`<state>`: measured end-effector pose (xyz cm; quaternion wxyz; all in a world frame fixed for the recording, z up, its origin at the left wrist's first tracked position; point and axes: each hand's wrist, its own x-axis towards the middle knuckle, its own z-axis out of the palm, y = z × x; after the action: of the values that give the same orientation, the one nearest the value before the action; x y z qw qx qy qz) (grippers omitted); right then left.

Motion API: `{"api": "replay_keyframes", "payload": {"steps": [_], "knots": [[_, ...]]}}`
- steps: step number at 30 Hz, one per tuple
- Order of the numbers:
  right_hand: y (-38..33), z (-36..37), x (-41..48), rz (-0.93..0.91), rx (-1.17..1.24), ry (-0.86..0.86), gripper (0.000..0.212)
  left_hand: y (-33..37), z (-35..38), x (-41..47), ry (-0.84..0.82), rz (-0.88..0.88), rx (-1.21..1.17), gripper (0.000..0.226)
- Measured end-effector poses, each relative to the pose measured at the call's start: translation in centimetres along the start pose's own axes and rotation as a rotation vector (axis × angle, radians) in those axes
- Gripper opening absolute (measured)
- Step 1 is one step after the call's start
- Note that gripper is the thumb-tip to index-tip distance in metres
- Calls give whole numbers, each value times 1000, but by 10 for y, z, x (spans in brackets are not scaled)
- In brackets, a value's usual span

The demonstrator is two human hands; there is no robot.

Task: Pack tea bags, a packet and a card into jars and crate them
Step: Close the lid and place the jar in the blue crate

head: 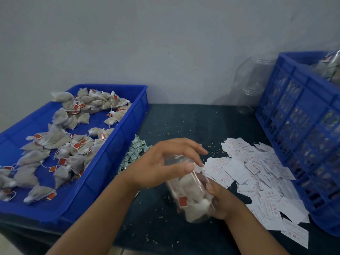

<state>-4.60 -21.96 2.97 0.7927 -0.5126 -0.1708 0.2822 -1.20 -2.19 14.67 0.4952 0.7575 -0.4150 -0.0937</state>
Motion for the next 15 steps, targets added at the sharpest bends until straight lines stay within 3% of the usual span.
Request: {"api": "replay_keyframes", "payload": {"steps": [3, 6, 8, 11, 15], "knots": [[-3, 2, 0, -21, -51, 69, 112, 7, -9, 3, -43, -112, 81, 44], [-3, 6, 4, -171, -322, 217, 75, 14, -7, 5, -21, -444, 366, 74], [3, 7, 6, -250, -595, 301, 67, 14, 4, 10, 25, -598, 511, 82], [10, 8, 8, -237, -661, 314, 60, 7, 19, 11, 151, -496, 582, 47], [5, 5, 8, -144, -505, 256, 35, -2, 17, 2, 183, -261, 329, 14]]}}
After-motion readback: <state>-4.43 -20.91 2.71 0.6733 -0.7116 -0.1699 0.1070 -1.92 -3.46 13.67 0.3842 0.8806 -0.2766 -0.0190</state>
